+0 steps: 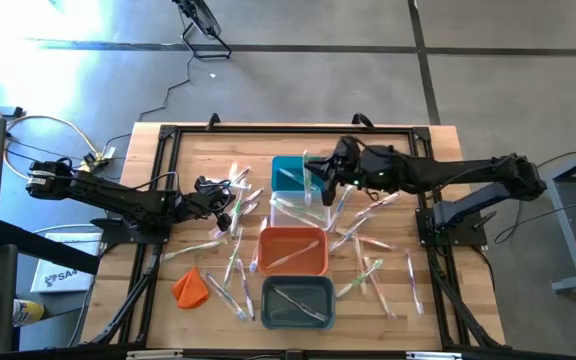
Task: Pick & Place Toothbrushes
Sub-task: Put the green toothbrush into the transparent bin, then put the blue toothbrush into the blue bin
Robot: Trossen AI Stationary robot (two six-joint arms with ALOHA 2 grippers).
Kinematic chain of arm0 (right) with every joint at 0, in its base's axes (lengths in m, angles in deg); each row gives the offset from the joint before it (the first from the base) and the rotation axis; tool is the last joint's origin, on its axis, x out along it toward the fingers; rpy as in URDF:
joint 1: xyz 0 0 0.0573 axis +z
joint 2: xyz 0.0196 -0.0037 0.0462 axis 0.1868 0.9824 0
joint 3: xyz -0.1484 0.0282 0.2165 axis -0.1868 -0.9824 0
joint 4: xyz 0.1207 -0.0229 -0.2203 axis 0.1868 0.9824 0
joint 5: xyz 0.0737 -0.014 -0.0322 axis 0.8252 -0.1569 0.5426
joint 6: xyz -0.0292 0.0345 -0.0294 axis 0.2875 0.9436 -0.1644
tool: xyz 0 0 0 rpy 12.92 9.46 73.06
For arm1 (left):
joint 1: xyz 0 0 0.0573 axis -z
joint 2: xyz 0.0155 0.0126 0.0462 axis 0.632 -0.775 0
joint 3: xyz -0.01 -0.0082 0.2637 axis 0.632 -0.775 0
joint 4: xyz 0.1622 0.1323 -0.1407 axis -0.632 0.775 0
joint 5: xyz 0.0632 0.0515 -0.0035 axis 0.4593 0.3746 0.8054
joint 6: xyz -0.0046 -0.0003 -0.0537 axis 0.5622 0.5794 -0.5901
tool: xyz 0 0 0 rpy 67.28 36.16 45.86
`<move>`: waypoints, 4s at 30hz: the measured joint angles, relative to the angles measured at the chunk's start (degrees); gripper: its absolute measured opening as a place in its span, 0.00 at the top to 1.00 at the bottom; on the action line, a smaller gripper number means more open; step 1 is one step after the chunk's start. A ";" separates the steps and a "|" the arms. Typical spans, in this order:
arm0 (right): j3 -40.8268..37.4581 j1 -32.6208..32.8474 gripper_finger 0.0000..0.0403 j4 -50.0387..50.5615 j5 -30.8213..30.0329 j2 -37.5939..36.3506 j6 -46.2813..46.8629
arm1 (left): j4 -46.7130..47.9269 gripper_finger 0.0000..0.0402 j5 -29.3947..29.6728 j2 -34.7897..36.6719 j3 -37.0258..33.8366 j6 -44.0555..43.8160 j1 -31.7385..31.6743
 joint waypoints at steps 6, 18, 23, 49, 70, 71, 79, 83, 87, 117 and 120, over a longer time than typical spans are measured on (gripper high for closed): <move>2.65 -0.88 0.98 -0.50 5.29 5.52 -0.07 | -0.02 1.00 0.00 -0.02 0.01 0.00 0.01; 6.51 -4.49 0.98 7.97 8.20 9.86 -1.10 | 0.39 1.00 0.22 0.00 0.02 0.51 0.01; 6.51 -5.50 0.98 9.69 8.19 9.86 0.22 | 0.39 1.00 0.42 0.00 0.01 0.70 0.01; 6.51 -6.74 0.98 9.86 6.69 9.86 1.74 | 2.43 1.00 -7.99 16.12 -0.01 27.87 0.03; 6.51 -6.58 0.98 9.55 11.52 18.86 -2.15 | 6.82 1.00 -12.72 27.52 0.02 28.85 0.01; 6.51 -6.58 0.98 9.23 11.42 19.28 -2.93 | 6.92 1.00 -12.72 27.48 0.02 28.85 0.01; 6.51 -6.56 0.98 9.55 14.74 22.65 -4.23 | 8.38 1.00 -12.72 27.48 0.02 27.21 0.01; 6.51 -6.56 0.98 10.14 16.04 24.68 -4.13 | 9.59 1.00 -12.72 27.44 0.02 26.67 0.01; 6.51 -6.58 0.97 10.49 16.29 25.07 -4.13 | 9.86 1.00 -12.72 27.46 0.02 25.61 0.01; 6.51 -6.84 0.63 13.12 24.70 24.53 -10.51 | 14.75 1.00 -12.23 27.44 0.02 20.32 0.01; 6.51 -7.31 0.63 13.63 24.82 23.46 -10.71 | 15.53 1.00 -12.22 27.46 0.02 19.54 0.01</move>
